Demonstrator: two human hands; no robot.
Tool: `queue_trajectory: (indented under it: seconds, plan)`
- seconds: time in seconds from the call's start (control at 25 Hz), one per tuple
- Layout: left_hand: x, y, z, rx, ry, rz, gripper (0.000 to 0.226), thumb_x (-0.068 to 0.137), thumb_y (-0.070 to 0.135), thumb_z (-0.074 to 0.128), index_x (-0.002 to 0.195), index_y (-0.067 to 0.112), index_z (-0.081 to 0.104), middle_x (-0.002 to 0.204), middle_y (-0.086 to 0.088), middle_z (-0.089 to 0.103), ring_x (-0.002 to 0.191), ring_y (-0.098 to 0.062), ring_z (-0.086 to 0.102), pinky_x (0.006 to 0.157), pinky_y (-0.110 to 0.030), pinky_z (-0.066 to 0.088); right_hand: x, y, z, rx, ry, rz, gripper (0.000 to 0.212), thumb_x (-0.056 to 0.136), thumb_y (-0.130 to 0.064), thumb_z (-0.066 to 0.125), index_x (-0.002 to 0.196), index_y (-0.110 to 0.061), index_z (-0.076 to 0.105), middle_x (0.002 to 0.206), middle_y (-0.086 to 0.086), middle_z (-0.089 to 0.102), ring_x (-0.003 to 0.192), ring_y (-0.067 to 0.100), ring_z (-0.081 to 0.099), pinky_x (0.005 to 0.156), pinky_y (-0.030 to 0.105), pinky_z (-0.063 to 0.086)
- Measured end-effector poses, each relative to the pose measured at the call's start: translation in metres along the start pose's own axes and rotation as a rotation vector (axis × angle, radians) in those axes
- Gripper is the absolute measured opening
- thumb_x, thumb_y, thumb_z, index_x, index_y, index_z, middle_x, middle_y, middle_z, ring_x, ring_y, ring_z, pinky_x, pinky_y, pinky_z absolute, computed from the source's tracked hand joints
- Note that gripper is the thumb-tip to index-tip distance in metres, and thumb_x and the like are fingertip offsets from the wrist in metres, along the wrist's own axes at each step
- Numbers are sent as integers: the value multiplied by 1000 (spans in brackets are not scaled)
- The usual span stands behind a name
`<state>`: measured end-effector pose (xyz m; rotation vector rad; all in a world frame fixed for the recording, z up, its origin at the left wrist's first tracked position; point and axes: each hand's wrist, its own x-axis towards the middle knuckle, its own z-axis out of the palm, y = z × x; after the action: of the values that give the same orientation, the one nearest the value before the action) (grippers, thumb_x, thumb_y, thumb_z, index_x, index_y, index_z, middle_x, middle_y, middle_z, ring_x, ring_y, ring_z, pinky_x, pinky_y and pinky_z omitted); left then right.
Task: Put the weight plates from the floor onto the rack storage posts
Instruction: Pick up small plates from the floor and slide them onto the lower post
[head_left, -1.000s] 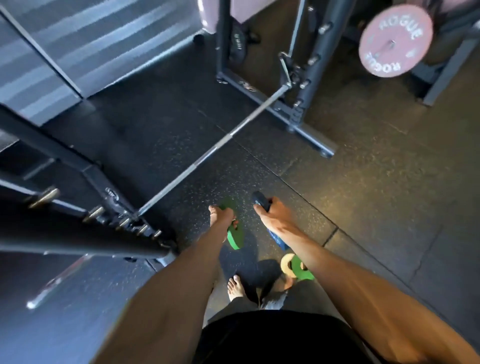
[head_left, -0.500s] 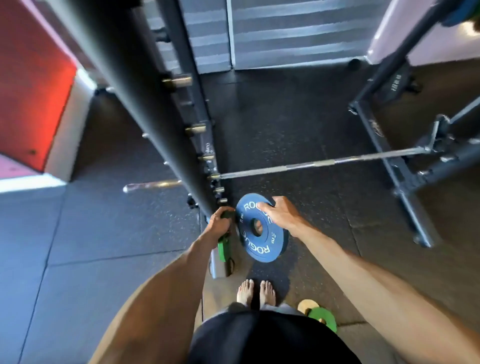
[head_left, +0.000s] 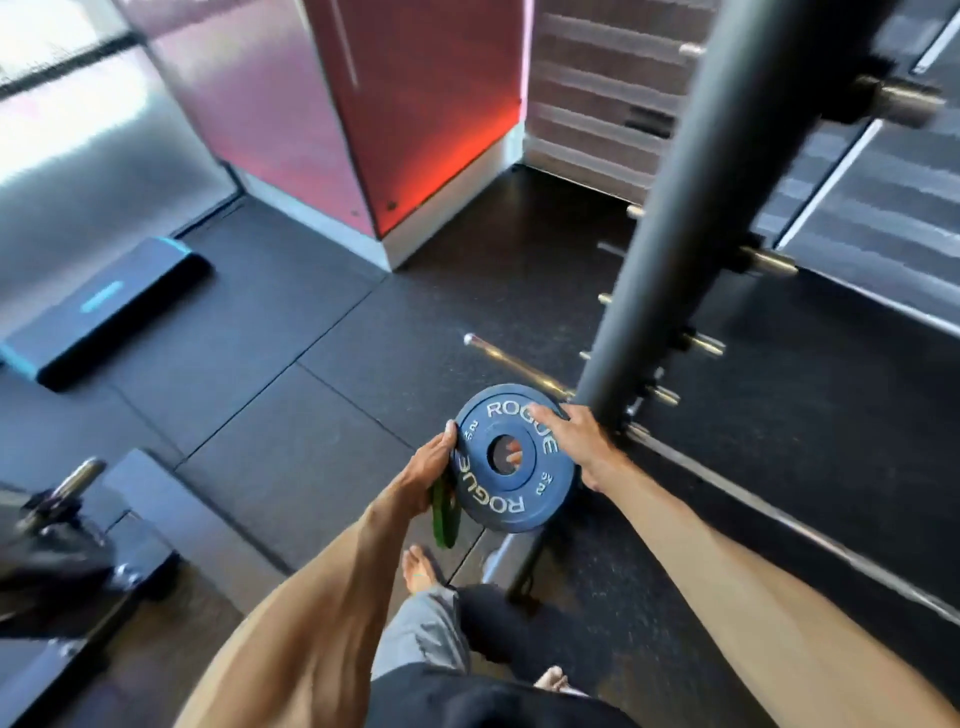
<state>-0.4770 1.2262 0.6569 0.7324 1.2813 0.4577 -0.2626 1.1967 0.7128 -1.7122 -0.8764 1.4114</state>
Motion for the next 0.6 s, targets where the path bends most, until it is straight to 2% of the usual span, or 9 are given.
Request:
queue_trajectory:
  seconds: [0.08,0.16,0.24,0.28,0.4,0.44,0.52,0.6]
  plan:
    - [17,15,-40,-34,43,-17,58,94,61,43,125,15,59,117,-16,68,108,-33,65,101,-50,50,34,-11,36,-14,-23,-13,32,79,-44,74,83,-11,73,89,17,76,84,36,72,79,50,58]
    - [32,31,-75,-55,85,-34,54,96,58,42,123,14,59,113,-14,68,99,-28,67,89,-40,55,65,-18,69,-25,-13,-28,40,74,-49,72,80,-9,72,78,11,73,73,31,67,72,45,56]
    - [53,56,-118,-8,106,-31,56,96,59,43,123,14,59,119,-15,67,104,-29,67,86,-38,55,105,-32,106,-43,-3,-49,52,69,-55,70,80,-5,71,72,5,69,68,22,62,67,41,52]
    - [63,69,-139,17,101,-49,57,95,60,43,124,14,59,121,-15,66,108,-30,66,85,-38,55,119,-44,124,-54,17,-38,57,68,-57,70,83,-1,70,73,7,70,69,24,64,67,43,54]
    - [87,115,-196,55,72,-46,56,96,59,40,124,14,59,119,-13,66,103,-27,65,71,-32,54,159,-84,175,-5,31,-7,47,81,-39,73,95,6,67,89,26,73,78,40,71,73,58,59]
    - [98,130,-213,59,73,-42,57,96,60,40,124,14,59,117,-13,66,100,-26,64,71,-32,52,174,-95,190,-11,43,-7,43,84,-34,73,98,6,67,91,27,72,80,42,71,75,59,58]
    - [119,151,-240,94,64,-23,60,94,64,42,123,15,60,120,-13,67,102,-27,65,81,-39,54,200,-115,211,-27,89,3,49,78,-42,75,99,1,68,92,25,73,81,41,72,75,59,58]
    - [142,176,-265,107,43,-9,62,90,68,45,123,19,62,120,-11,67,109,-28,66,90,-44,53,227,-131,230,-55,135,14,46,75,-48,75,90,-5,71,87,20,74,78,36,73,73,55,59]
